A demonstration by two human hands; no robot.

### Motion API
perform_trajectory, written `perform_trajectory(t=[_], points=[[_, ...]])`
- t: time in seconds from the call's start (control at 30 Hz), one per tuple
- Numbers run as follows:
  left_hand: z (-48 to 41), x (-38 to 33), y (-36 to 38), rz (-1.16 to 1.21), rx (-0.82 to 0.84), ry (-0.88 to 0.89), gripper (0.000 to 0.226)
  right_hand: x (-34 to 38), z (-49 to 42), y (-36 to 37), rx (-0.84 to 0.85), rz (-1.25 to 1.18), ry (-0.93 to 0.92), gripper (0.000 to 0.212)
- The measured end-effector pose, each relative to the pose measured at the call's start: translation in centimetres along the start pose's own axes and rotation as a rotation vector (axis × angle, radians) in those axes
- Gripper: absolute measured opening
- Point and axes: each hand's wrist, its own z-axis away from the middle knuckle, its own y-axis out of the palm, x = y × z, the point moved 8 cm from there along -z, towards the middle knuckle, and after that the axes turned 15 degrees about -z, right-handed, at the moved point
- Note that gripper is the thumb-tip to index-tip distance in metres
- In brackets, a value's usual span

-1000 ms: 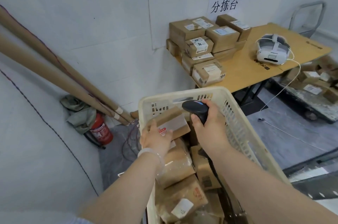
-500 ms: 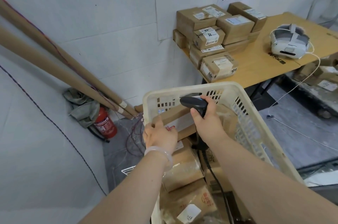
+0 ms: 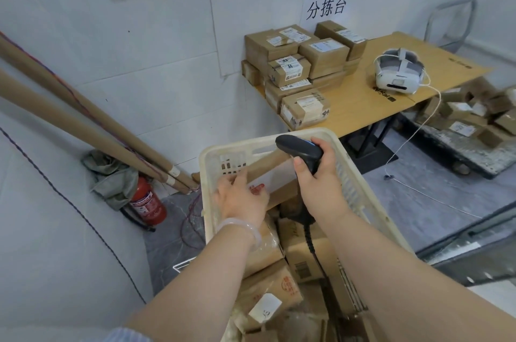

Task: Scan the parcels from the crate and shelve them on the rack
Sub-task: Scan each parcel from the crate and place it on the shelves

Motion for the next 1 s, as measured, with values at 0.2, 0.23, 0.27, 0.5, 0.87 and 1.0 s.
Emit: perform_trajectory(t=[0.2, 0.23, 0.27, 0.5, 0.87, 1.0], points=[[4.8, -6.2, -1.9, -0.071, -0.096, 0.234, 0.079, 5.5, 3.4, -5.8, -0.061, -0.06, -0.097, 0.044], [5.7, -7.2, -2.2, -0.083, -0.117, 0.271, 0.083, 6.1, 4.1, -6.9, -0.073, -0.074, -0.111, 0.042], [6.8, -8.1, -2.5, -0.1, -0.139, 0.312, 0.086, 6.7, 4.7, -8.0, -0.088, -0.084, -0.121, 0.043], [14.2, -13.5, -2.6, -0.296, -0.221, 0.512, 0.11, 10.7, 9.9, -15.5, -0.149, -0.126, -0.181, 0.048], [23.5, -16.2, 1.4, 0.305, 0.38, 0.278, 0.126, 12.3, 17.7, -28.1, -0.294, -0.091, -0.195, 0.045], [27.1, -17.3, 2.8, 0.362, 0.492, 0.279, 0.117, 11.5, 20.4, -30.8, -0.323, -0.095, -0.174, 0.045]])
